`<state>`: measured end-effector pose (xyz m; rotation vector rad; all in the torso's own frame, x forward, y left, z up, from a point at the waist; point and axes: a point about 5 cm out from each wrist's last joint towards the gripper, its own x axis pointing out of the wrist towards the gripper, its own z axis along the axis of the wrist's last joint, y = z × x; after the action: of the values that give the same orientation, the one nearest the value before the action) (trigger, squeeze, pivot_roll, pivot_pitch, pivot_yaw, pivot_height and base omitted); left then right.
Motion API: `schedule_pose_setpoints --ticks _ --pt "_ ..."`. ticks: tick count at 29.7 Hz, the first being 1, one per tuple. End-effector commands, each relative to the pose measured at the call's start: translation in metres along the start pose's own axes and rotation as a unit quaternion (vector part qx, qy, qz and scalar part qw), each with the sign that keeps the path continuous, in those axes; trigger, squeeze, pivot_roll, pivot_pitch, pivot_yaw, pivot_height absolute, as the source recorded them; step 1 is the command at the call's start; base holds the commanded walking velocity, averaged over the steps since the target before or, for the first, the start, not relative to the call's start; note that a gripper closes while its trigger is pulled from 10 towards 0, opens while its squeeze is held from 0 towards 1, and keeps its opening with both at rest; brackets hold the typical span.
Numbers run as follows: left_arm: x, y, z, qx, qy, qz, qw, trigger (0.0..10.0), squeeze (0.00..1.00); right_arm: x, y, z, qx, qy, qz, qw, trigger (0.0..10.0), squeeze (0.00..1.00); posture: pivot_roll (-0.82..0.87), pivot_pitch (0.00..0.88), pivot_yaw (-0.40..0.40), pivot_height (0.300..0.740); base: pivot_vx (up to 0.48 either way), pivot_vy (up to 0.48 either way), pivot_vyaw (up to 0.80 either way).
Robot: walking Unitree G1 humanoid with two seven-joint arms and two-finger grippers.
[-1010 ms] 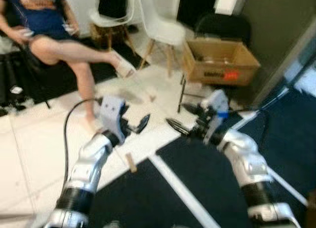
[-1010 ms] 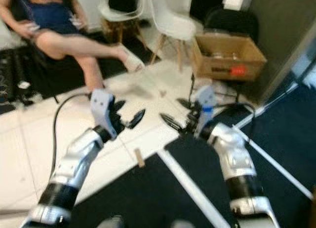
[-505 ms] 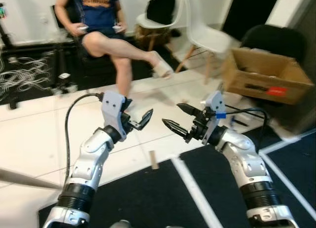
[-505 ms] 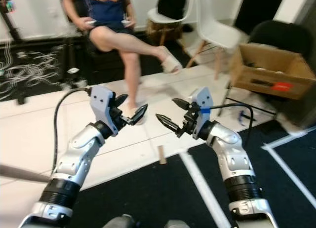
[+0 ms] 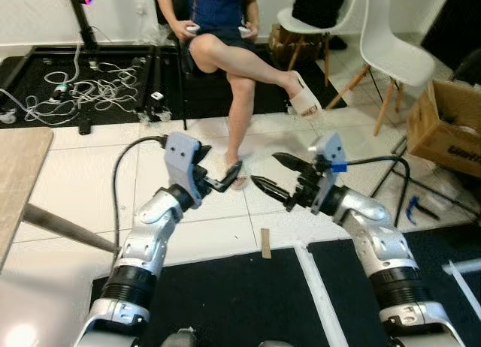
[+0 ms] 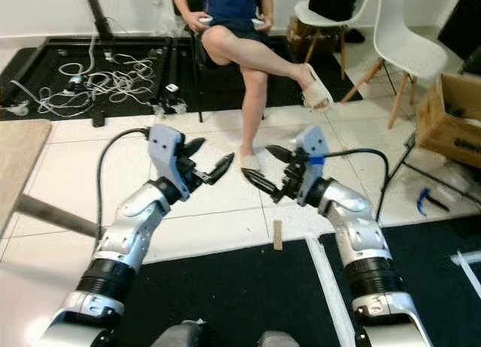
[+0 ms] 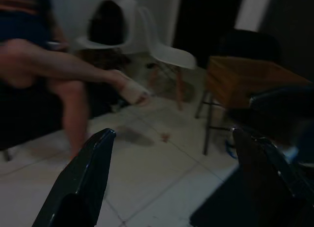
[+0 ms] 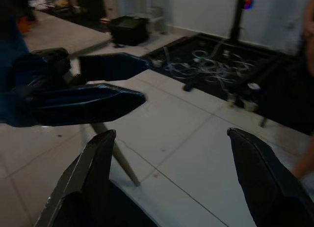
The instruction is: Picking trash to rubbish bin
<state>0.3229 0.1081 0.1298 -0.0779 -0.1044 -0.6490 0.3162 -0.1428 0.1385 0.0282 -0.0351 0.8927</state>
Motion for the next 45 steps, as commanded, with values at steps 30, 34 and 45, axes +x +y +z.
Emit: schedule_pose_setpoints --ticks 30,34,45 --pt "-0.0074 0.0057 -0.0086 -0.005 0.009 -0.005 1.0 10.0 0.0 0.0038 0.0042 -0.0068 -0.02 -0.001 -0.045 0.999 10.0 0.0 -0.05 0.0 -0.001 0.74 0.0 0.0 0.73" --pt "-0.0072 0.0062 -0.0081 -0.005 0.008 -0.006 1.0 10.0 0.0 0.0045 0.0042 -0.0067 -0.021 0.0 -0.045 0.999 10.0 0.0 -0.05 0.0 -0.003 0.74 0.0 0.0 0.73" --pt "-0.0071 0.0078 -0.0077 -0.004 0.004 0.0 1.0 10.0 0.0 0.0053 0.0026 -0.0063 -0.017 -0.001 -0.042 0.999 10.0 0.0 -0.05 0.0 -0.029 0.74 0.0 0.0 0.73"
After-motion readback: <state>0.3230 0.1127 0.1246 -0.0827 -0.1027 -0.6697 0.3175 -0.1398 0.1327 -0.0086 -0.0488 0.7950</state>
